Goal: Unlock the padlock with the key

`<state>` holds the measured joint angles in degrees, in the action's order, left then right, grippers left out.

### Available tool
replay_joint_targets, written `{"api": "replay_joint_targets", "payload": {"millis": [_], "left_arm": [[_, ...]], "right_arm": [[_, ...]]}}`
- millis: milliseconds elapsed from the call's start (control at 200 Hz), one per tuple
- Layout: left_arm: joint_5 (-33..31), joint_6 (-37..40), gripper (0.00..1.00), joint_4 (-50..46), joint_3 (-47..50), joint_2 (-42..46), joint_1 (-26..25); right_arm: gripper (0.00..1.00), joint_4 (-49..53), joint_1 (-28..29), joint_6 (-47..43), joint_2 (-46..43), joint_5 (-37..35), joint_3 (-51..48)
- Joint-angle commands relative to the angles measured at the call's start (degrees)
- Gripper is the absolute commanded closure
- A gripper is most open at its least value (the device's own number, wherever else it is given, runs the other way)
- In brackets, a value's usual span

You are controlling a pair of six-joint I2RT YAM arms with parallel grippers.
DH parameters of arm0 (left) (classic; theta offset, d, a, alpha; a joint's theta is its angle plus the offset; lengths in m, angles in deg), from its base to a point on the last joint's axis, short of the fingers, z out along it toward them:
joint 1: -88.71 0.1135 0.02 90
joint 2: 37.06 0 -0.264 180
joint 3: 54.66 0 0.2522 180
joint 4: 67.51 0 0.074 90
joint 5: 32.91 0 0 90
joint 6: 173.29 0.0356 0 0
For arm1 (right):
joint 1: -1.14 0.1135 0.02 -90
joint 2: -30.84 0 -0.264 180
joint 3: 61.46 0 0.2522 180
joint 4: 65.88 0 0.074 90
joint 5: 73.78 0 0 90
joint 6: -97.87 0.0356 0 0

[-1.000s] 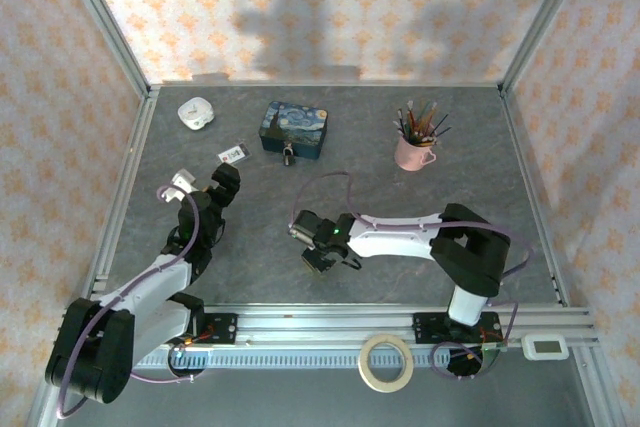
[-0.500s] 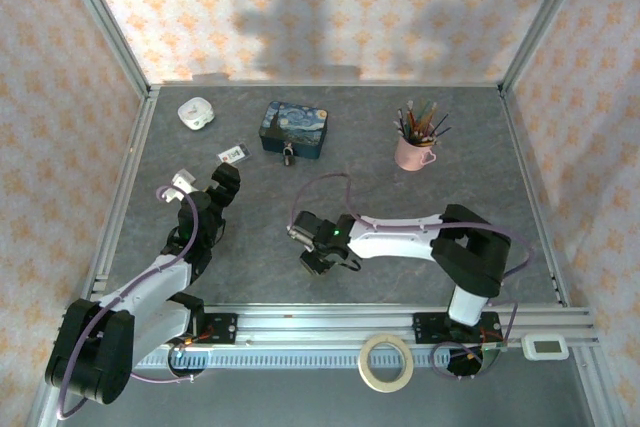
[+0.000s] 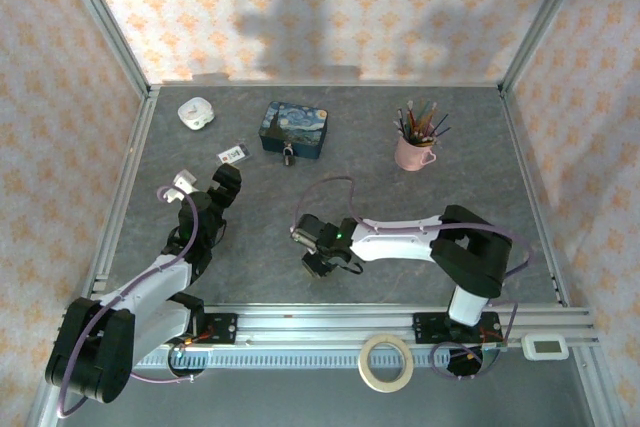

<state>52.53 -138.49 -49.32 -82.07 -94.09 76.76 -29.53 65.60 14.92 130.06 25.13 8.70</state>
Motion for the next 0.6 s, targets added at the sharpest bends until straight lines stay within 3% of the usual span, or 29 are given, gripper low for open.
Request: {"api": "replay_joint_targets", "payload": {"millis": [0,140,345,596], "left_arm": [[1.3,-0.8,0.01,1.7,0.9,0.0,0.4],[3.0,-0.8,0.01,2.5,0.8,-0.6,0.4],[6.7,-1.2,0.01,3.5,-0.3,-2.1,0.2],[9.7,-4.8,0.02,5.2,-3.3,-6.4,-5.2]], "right_arm": [[0.66,-1.4,0.3,1.4,1.8,-1.6,-1.8],[0.78,-4.3,0.2,3.1,2.5,-3.3,-3.6],[1.0,-9.2,-2.5,6.4,1.5,0.0,-4.9],[1.0,-16.7,-11.3,10.0,-8.4,3.5,-6.8]]}}
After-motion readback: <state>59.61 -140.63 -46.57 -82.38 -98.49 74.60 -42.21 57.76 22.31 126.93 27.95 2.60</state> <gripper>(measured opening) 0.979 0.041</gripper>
